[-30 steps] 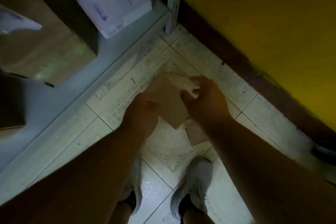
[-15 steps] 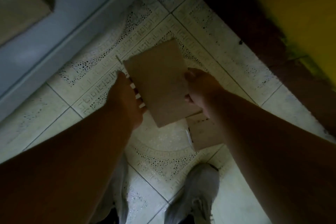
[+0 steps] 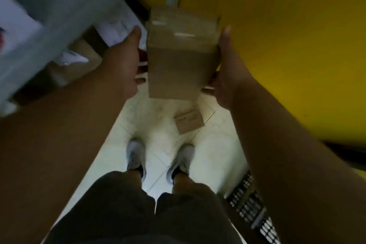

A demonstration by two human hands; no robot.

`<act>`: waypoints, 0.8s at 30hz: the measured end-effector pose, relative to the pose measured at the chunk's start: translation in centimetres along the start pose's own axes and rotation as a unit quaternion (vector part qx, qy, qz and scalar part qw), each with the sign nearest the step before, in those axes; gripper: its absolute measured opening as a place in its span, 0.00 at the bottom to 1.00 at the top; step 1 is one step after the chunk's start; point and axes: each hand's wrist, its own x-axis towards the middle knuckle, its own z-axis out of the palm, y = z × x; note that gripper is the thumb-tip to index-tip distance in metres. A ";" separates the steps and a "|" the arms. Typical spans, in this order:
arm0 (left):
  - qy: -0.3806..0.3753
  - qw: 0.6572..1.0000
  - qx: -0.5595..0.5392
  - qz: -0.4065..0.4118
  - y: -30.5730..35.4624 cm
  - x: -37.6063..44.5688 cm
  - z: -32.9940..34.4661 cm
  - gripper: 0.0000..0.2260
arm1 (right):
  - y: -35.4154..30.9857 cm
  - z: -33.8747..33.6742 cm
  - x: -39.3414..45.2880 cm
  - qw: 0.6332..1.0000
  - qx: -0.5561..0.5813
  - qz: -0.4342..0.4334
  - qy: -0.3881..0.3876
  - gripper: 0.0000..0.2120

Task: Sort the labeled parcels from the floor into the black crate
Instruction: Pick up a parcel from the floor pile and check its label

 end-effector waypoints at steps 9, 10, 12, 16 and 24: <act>-0.092 0.985 0.014 0.148 9.2 -14.7 -0.3 0.23 | -9.1 -3.4 -15.3 0.988 -0.023 -0.155 0.002 0.18; -0.100 0.981 0.012 0.163 9.9 -15.7 -0.2 0.23 | -9.9 -3.6 -16.3 0.983 -0.021 -0.181 0.000 0.20; -0.124 0.974 0.002 0.190 11.2 -17.8 -0.2 0.24 | -11.5 -3.6 -18.3 0.973 -0.008 -0.230 -0.020 0.27; -0.157 0.961 -0.036 0.226 13.4 -21.3 -0.1 0.23 | -13.5 -2.9 -20.9 0.956 0.060 -0.282 -0.059 0.34; -0.152 0.937 -0.073 0.306 17.0 -26.3 -2.2 0.30 | -16.9 0.0 -22.5 0.962 0.107 -0.252 -0.022 0.18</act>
